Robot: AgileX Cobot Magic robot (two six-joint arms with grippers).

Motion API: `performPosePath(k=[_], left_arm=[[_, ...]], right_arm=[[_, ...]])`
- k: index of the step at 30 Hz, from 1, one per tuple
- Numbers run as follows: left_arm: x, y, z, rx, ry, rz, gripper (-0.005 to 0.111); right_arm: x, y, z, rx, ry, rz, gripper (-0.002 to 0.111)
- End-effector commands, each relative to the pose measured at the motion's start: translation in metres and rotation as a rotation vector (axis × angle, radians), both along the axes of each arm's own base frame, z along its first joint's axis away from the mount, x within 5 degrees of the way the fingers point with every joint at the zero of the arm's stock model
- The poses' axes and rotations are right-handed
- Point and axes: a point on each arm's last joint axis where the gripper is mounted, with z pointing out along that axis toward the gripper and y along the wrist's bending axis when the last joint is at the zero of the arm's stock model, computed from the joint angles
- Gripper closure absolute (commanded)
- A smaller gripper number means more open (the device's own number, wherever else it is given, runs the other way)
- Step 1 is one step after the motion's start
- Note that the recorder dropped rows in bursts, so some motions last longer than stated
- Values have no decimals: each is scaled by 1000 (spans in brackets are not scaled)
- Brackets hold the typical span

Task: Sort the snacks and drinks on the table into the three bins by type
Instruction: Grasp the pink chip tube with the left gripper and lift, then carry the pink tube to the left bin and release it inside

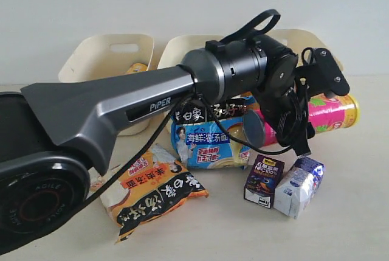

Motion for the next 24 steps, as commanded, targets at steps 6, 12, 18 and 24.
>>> performPosePath(k=[6, 12, 18, 24], left_arm=[[-26, -5, 45, -35, -4, -25, 102], [-43, -2, 77, -53, -1, -17, 102], [-51, 14, 104, -25, 19, 30, 102], [-61, 27, 125, -2, 44, 61, 102]], right_arm=[[0, 0, -1, 0, -9, -2, 108], [0, 0, -1, 0, -9, -2, 108], [0, 0, -1, 0, -9, -2, 108], [0, 0, -1, 0, -9, -2, 108]])
